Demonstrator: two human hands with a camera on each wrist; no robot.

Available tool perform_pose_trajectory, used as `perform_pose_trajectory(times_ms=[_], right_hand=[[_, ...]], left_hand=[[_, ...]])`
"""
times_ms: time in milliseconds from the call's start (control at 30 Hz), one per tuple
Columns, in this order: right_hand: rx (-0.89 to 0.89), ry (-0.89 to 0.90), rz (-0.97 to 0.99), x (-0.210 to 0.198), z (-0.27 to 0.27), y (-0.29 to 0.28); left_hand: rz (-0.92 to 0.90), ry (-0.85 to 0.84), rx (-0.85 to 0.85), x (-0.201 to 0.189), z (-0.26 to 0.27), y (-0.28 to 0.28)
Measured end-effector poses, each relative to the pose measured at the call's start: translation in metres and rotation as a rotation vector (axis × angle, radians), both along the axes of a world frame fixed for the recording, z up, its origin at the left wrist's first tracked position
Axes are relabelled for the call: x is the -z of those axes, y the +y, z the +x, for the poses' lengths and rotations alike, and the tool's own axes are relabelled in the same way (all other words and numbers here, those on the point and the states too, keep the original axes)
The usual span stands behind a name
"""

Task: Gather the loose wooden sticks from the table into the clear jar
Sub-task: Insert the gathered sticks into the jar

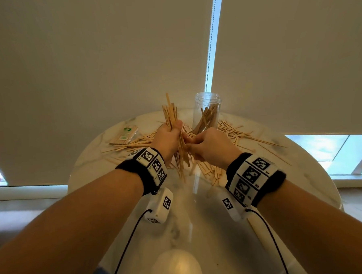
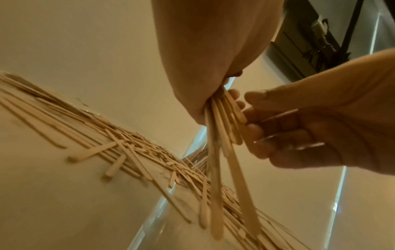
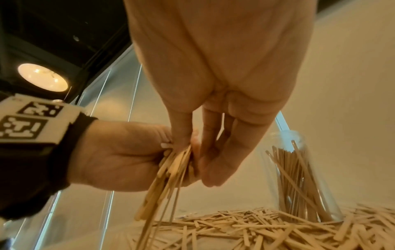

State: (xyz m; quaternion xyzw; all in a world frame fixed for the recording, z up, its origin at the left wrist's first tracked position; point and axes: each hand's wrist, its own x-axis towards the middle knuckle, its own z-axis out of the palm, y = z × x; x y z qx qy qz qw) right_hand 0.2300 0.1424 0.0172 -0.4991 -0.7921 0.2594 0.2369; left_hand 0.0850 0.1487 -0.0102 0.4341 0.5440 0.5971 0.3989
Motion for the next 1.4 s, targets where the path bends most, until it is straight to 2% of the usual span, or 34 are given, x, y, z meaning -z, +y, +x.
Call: perform_pose_trajectory(times_ms=[167,233,400,467,600,700,867,1033,1133,1200,1300,1400], right_hand=[[-0.164,-0.057,-0.23,-0.007,-0.005,-0.012],[-0.157,-0.114,-0.149,-0.003,-0.007,-0.008],[-0.098,0.057,-0.103,0.011,-0.009,-0.001],[-0.103,0.039,-0.122,0.009,-0.005,-0.002],[-0.04,-0.353,-0.261,-0.002,0.019,-0.001],[0.004,-0.603,-0.351,-0.004,0.038,-0.005],[-0.006,-0.818,-0.402,-0.003,0.059,-0.023],[-0.05,-0.966,-0.31,0.009,0.06,-0.029],[0.002,-0.945,-0.295,0.012,0.062,-0.027],[0.034,-0.842,-0.334,0.012,0.066,-0.022],[0.106,-0.513,-0.347,0.004,0.066,-0.006],[0.107,-0.153,-0.258,-0.016,0.057,0.007]], left_hand=[[0.142,-0.21,0.019,-0.011,0.0,0.0],[0.156,-0.27,0.057,-0.016,0.005,0.001],[0.161,-0.325,0.125,-0.023,0.001,0.003],[0.181,-0.318,0.088,-0.024,-0.006,0.005],[0.205,-0.231,-0.006,-0.015,-0.02,0.007],[0.161,-0.202,0.004,-0.006,-0.019,0.006],[0.112,-0.053,0.103,0.003,-0.008,-0.003],[0.085,-0.096,0.135,-0.001,0.01,-0.015],[0.083,-0.095,0.157,-0.002,0.014,-0.018],[0.068,-0.074,0.185,0.0,0.018,-0.022],[0.027,-0.096,0.193,0.0,0.022,-0.025],[-0.018,-0.151,0.234,-0.003,0.025,-0.022]])
